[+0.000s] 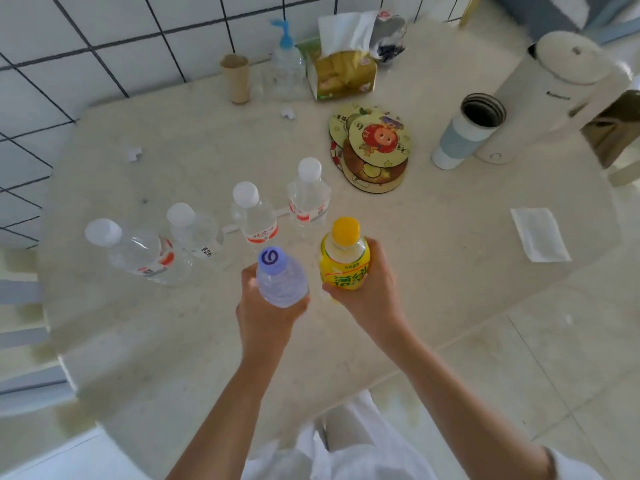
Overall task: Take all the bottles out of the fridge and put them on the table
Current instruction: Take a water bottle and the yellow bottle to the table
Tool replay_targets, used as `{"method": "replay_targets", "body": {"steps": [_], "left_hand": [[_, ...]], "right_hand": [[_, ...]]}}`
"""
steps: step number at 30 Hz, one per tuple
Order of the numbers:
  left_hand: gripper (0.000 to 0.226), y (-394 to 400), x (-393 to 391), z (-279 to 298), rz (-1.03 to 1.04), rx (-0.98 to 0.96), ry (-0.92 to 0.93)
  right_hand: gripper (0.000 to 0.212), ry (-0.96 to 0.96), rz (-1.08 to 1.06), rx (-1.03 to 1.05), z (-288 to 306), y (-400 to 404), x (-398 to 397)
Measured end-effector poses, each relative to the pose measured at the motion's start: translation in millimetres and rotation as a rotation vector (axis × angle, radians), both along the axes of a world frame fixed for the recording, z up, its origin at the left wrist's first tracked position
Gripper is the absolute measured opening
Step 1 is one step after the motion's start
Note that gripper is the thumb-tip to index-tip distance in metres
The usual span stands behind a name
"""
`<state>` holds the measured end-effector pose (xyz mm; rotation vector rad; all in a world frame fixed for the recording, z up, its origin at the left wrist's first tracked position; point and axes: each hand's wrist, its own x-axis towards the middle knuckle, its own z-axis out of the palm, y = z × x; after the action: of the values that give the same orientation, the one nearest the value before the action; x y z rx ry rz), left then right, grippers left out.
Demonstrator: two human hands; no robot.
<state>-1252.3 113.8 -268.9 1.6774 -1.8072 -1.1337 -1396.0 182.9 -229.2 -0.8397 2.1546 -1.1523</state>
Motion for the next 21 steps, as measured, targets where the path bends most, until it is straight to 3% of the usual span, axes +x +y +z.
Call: {"method": "replay_targets", "body": {"steps": [7, 11, 21], "left_hand": [[0.074, -11, -25, -13, 0.182, -0.046, 0.051], [0.072, -15, -33, -19, 0.23, -0.027, 0.033], [0.062, -6, -32, -38, 0.269, 0.078, 0.115]], "right_hand": [[0.066, -0.049, 0.223, -0.001, -21, -34, -28], [0.066, -0.026, 0.319, 0.0, -30, -46, -39], [0.068, -0.043, 0.284, 0.025, -52, -46, -48]]}}
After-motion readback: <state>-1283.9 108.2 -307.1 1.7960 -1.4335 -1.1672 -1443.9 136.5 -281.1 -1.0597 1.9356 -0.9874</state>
